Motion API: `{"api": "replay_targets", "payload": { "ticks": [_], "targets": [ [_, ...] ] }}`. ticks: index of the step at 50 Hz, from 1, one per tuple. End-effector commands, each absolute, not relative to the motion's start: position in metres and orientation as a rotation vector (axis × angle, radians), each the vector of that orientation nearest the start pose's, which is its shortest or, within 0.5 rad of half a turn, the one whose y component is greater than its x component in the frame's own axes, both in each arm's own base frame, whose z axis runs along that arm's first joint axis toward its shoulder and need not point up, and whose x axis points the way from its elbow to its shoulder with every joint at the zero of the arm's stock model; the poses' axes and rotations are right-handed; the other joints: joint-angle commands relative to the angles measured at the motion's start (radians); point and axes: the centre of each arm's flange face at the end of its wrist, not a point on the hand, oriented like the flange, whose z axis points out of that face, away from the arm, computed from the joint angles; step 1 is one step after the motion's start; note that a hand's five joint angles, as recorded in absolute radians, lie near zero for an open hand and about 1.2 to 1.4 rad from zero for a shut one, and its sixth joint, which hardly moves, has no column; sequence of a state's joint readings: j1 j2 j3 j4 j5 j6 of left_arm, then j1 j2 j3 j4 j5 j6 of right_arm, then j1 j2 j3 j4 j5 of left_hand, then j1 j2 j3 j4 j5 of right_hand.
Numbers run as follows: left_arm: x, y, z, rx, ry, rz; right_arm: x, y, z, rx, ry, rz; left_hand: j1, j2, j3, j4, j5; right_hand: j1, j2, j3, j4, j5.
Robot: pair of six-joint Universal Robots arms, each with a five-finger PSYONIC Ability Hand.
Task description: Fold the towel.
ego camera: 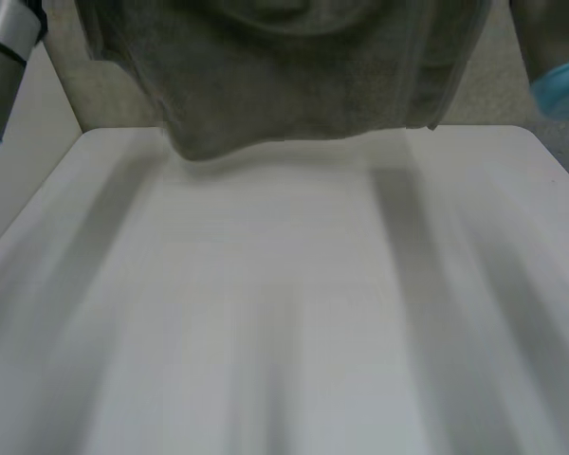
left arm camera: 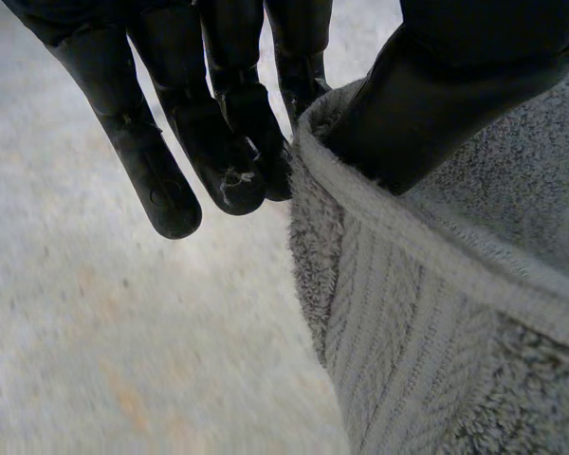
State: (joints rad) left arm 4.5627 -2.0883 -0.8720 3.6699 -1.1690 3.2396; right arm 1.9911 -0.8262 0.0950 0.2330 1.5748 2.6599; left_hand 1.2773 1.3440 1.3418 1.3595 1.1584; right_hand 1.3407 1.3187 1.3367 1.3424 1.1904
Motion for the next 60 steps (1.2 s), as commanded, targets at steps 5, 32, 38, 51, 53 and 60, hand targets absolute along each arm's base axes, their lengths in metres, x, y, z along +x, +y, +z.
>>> {"api": "replay_targets", "payload": {
  "ticks": [5, 32, 38, 51, 53, 60],
  "targets": [
    [-0.202, -0.423, 0.261, 0.854, 1.878, -2.697, 0.301, -0.357, 0.332, -1.055, 1.977, -2.200, 0.119, 0.052, 0.054, 0.037, 0.063, 0.056, 0.078, 0.060, 0.054, 0.031],
    [-0.206, -0.355, 0.131, 1.246, 2.115, -2.320, 0.240, -0.284, 0.232, -1.198, 2.209, -1.795, -0.529, -0.596, -0.594, -0.612, -0.585, 0.056, 0.078, 0.060, 0.054, 0.031],
    [-0.204, -0.352, 0.114, 1.247, 2.146, -2.256, 0.229, -0.285, 0.221, -1.174, 2.251, -1.782, -0.568, -0.634, -0.632, -0.650, -0.623, 0.056, 0.078, 0.060, 0.054, 0.031],
    [-0.196, -0.351, 0.112, 1.281, 2.031, -2.131, 0.206, -0.305, 0.222, -1.097, 2.330, -1.847, -0.562, -0.628, -0.626, -0.644, -0.617, 0.056, 0.078, 0.060, 0.054, 0.031],
    [-0.188, -0.352, 0.118, 1.240, 2.032, -2.115, 0.206, -0.306, 0.222, -1.094, 2.330, -1.852, -0.562, -0.628, -0.626, -0.644, -0.617, 0.056, 0.078, 0.060, 0.054, 0.031],
    [-0.175, -0.349, 0.127, 1.192, 2.028, -2.104, 0.204, -0.306, 0.219, -1.080, 2.360, -1.861, -0.547, -0.614, -0.612, -0.629, -0.603, 0.056, 0.078, 0.060, 0.054, 0.031]
  ]
}}
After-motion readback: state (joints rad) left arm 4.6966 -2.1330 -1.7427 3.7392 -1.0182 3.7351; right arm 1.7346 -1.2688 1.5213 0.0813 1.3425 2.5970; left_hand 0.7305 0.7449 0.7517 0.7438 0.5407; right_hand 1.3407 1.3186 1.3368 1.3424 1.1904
